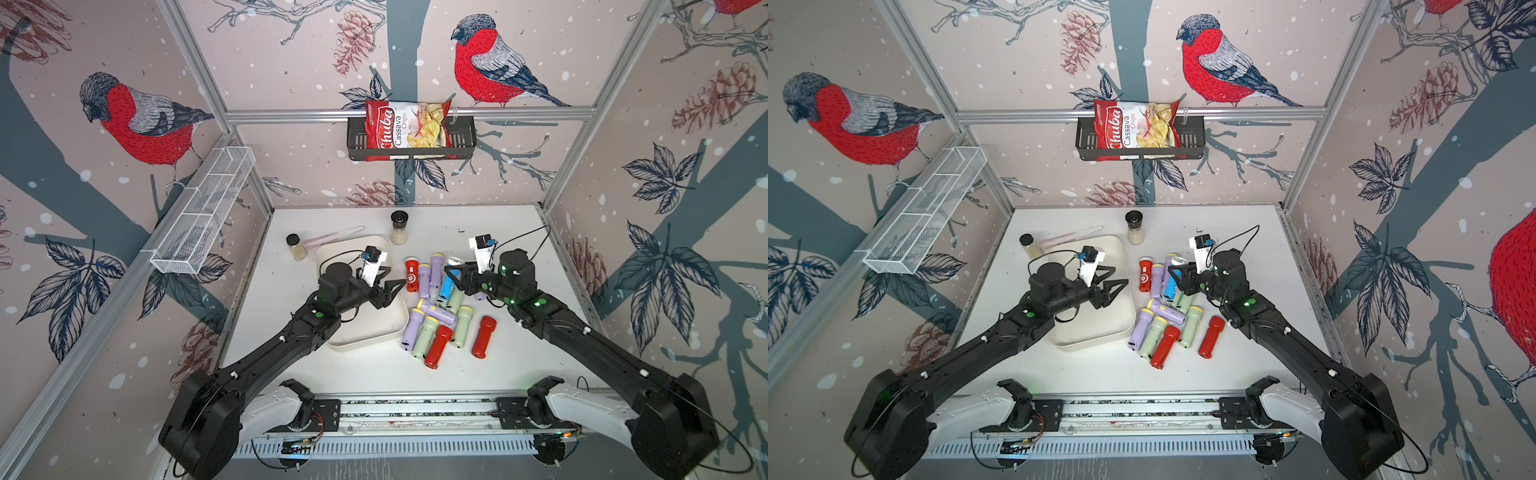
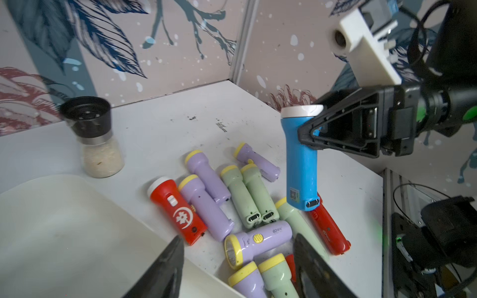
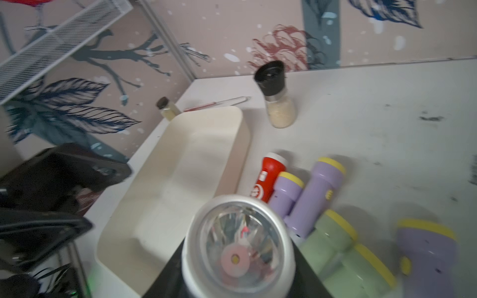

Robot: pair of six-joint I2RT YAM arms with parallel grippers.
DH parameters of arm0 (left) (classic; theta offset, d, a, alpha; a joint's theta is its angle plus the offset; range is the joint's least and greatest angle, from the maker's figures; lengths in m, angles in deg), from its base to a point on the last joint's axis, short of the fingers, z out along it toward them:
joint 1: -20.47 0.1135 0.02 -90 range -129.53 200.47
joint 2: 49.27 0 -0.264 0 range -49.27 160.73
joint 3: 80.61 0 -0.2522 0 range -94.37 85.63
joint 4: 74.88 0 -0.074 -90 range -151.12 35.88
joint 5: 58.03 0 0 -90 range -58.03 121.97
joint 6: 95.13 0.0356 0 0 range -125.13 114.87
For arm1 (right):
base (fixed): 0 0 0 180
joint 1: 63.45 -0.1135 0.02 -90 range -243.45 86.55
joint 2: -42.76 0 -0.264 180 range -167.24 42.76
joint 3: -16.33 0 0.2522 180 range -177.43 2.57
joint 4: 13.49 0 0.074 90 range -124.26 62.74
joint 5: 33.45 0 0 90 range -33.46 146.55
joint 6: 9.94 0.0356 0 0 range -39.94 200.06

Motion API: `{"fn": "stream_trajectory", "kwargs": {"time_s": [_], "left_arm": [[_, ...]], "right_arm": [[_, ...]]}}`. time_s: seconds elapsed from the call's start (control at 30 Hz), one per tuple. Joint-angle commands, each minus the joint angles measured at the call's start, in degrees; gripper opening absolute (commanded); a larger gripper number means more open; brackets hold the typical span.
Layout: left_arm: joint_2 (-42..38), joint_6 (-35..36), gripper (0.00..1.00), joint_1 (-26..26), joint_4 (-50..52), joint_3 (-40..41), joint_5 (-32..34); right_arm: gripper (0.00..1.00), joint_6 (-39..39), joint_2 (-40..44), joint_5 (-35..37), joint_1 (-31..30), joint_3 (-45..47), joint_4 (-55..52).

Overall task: Put the flashlights into the storage boxes
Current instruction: Place the flashlight at the storage box.

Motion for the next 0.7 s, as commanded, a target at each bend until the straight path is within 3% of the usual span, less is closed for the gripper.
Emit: {"fn": "stream_trajectory", "kwargs": {"time_s": [0.0,0.2,0.67], "left_arm": [[3.0,3.6,0.63,-2.8,-0.3,-1.9,-1.1],[7.3,3.2,0.63,-6.1,-2.9,-3.5,-4.8],[6.8,-4.2,0.67,-6.3,-14.7,0.2,-10.6]], "right_arm": [[0.33,1.0,-1.0,-7.2,-2.0,-1.4,7.1],[0.33,1.8,-3.3,-7.0,-5.2,-2.8,9.1],[0.32,2.0,-3.8,-1.8,-7.4,-2.0,11.8]]}}
